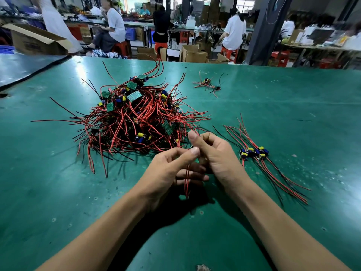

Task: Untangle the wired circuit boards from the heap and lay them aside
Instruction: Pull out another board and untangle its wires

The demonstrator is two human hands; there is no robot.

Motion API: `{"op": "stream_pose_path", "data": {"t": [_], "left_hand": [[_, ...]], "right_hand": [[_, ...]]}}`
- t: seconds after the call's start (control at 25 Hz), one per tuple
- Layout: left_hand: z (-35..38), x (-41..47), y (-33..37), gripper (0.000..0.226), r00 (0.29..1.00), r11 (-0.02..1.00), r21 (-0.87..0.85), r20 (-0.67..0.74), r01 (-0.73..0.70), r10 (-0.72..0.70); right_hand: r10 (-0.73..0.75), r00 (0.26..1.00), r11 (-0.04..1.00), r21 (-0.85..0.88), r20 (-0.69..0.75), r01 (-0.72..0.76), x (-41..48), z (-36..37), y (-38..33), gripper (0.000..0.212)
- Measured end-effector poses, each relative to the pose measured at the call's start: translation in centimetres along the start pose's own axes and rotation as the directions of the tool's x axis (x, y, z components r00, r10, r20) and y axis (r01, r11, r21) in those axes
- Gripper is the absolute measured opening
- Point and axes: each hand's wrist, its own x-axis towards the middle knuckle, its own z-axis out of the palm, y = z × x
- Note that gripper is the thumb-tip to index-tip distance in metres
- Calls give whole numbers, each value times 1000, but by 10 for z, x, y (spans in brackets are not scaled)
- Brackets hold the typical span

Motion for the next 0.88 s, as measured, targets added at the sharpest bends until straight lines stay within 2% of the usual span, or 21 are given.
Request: {"op": "stream_pose_path", "data": {"t": [0.12,0.2,0.28,0.36,0.48,0.52,0.64,0.76,0.88], "left_hand": [[3,-2,3,25,998,995,-85,52,51,-47],[3,-5,8,25,984,983,-119,125,139,-124],[0,-7,10,27,952,965,-128,234,231,-197],[-3,-8,11,22,927,959,-114,306,261,-216],[-7,-7,10,16,941,976,-12,267,219,-208],[-9,-6,9,15,950,978,27,234,204,-205],[-10,-5,5,18,971,979,129,164,155,-175],[-5,-2,-4,21,991,989,127,94,80,-92],[-6,3,-5,26,998,996,67,-11,56,-55]], "right_hand": [[161,977,969,165,143,-184,-5,3,-2,40],[223,945,921,265,241,-285,-6,1,-5,40],[198,949,925,274,246,-264,-6,-2,-9,34],[157,960,930,294,230,-223,-4,-3,-9,30],[103,987,926,352,123,-140,0,-3,-4,22],[70,996,940,331,61,-86,2,-3,-2,22],[-36,998,992,123,-61,43,6,-6,2,26],[-41,997,999,3,-66,41,10,-11,3,30],[-108,990,977,-193,-88,90,12,-14,4,41]]}}
